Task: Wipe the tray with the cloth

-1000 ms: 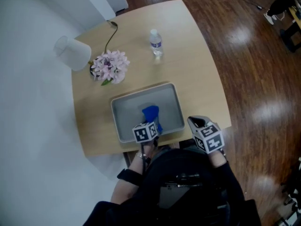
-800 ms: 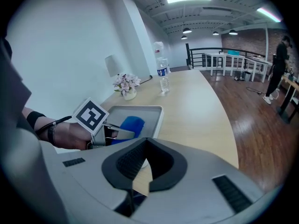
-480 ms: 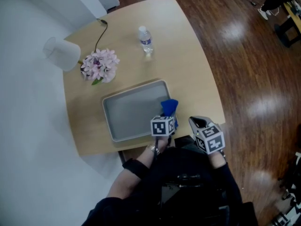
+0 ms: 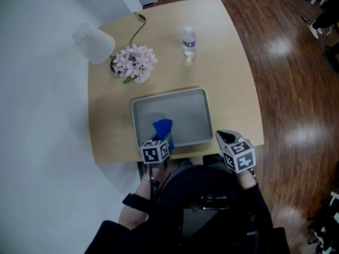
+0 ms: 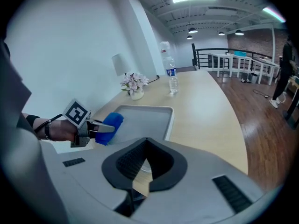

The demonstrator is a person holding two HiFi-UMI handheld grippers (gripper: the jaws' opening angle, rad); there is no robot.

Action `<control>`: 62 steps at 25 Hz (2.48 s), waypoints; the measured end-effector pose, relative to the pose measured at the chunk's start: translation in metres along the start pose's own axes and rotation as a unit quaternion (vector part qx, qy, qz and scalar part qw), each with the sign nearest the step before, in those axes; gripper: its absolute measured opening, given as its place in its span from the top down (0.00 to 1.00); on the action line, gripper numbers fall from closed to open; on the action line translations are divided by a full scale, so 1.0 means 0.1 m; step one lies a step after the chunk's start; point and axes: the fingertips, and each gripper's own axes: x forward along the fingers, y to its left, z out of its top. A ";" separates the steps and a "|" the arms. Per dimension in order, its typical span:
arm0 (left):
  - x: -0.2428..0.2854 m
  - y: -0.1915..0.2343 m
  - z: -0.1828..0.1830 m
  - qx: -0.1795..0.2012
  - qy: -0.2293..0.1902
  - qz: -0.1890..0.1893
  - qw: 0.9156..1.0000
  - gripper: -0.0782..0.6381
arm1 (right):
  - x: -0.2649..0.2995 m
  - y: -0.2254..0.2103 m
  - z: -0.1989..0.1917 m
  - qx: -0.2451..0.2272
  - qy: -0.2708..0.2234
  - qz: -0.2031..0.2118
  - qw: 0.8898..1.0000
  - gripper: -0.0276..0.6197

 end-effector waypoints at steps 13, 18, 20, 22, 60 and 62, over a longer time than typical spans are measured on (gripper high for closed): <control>-0.28 1.19 -0.47 -0.006 0.025 0.093 0.995 0.73 | 0.15 0.35 0.13 -0.025 0.001 0.018 1.000 0.95; -0.24 0.85 -0.48 -0.037 0.013 0.062 0.997 0.73 | 0.10 0.26 0.08 -0.015 0.000 0.006 1.000 0.95; -0.14 0.47 -0.48 -0.039 0.016 0.023 0.999 0.73 | 0.07 0.21 0.07 -0.007 -0.003 0.000 1.000 0.95; -0.01 0.04 -0.50 -0.030 0.026 -0.017 0.999 0.73 | 0.03 0.16 0.04 0.000 -0.003 -0.006 1.000 0.95; -0.37 0.25 -0.25 -0.028 0.015 -0.066 0.997 0.73 | 0.41 0.39 0.62 -0.048 -0.023 0.027 0.998 0.95; -0.34 0.40 -0.21 -0.042 0.007 -0.054 0.998 0.73 | 0.47 0.44 0.67 -0.054 -0.021 0.032 0.998 0.95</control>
